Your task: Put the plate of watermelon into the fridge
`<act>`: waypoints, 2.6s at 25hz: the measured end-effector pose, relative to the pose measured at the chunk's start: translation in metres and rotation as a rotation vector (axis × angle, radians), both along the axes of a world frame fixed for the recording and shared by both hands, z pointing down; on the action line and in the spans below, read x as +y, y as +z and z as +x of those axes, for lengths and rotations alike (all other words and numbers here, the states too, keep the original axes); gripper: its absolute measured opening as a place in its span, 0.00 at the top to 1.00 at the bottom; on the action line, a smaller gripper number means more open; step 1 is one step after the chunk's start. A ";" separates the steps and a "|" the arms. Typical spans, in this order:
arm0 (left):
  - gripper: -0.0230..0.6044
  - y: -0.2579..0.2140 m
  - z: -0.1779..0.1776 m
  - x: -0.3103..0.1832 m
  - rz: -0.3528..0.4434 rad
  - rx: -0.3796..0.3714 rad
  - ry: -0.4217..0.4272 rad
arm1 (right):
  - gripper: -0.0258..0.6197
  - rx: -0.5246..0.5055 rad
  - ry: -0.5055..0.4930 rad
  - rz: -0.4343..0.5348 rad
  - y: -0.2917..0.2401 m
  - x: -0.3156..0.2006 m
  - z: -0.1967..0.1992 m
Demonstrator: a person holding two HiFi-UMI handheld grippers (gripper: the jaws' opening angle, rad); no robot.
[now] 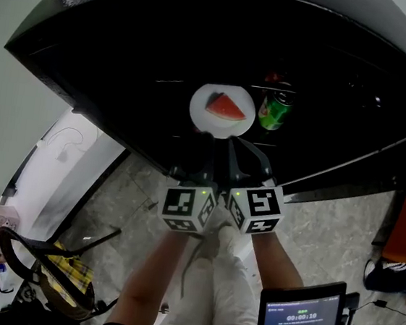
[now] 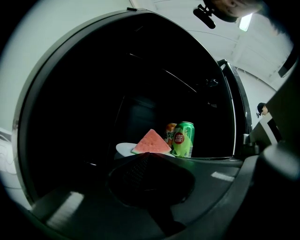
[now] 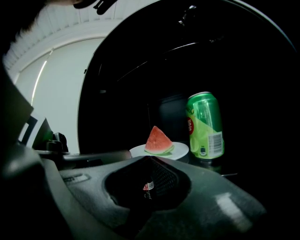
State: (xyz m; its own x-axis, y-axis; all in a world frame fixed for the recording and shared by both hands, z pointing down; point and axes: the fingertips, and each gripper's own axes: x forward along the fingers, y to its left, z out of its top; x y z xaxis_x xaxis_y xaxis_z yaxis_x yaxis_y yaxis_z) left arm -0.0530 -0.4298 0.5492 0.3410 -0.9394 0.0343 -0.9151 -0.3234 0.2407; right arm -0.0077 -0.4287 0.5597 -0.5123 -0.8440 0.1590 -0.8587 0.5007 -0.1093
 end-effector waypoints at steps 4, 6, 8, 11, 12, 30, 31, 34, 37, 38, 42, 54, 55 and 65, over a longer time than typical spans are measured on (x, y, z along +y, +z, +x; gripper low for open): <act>0.96 -0.010 0.006 -0.001 0.028 -0.041 0.028 | 0.96 0.019 -0.034 -0.003 -0.006 -0.003 -0.005; 0.96 -0.020 0.007 0.000 0.030 -0.044 0.034 | 0.96 0.029 -0.046 -0.007 -0.018 -0.002 -0.006; 0.96 -0.018 0.006 -0.004 0.014 -0.039 0.042 | 0.96 0.035 -0.060 -0.019 -0.019 -0.005 -0.011; 0.96 0.001 0.002 -0.013 -0.026 -0.058 0.056 | 0.96 0.029 -0.076 -0.047 -0.002 -0.013 -0.019; 0.96 0.003 0.002 -0.014 -0.036 -0.061 0.061 | 0.96 0.028 -0.078 -0.055 -0.001 -0.014 -0.020; 0.96 -0.037 0.020 0.037 0.003 -0.177 0.179 | 0.96 -0.053 -0.055 -0.157 -0.036 0.034 -0.008; 0.96 -0.044 0.022 0.042 0.003 -0.177 0.189 | 0.96 -0.046 -0.053 -0.156 -0.042 0.038 -0.007; 0.96 -0.060 0.024 0.057 -0.013 -0.156 0.204 | 0.96 -0.036 -0.047 -0.150 -0.066 0.050 -0.005; 0.96 -0.078 0.026 0.068 -0.023 -0.148 0.213 | 0.96 -0.028 -0.040 -0.140 -0.089 0.059 -0.003; 0.96 -0.086 0.027 0.073 -0.021 -0.146 0.217 | 0.96 -0.025 -0.038 -0.136 -0.097 0.062 -0.002; 0.96 -0.125 0.030 0.095 -0.017 -0.099 0.251 | 0.96 -0.004 -0.040 -0.104 -0.133 0.083 0.000; 0.96 -0.225 0.042 0.149 0.065 -0.087 0.306 | 0.96 -0.024 -0.010 0.020 -0.233 0.141 0.021; 0.96 -0.232 0.044 0.158 0.064 -0.077 0.314 | 0.96 -0.030 -0.008 0.024 -0.240 0.149 0.024; 0.96 -0.272 0.073 0.253 0.100 -0.034 0.310 | 0.96 -0.044 -0.047 0.046 -0.270 0.241 0.064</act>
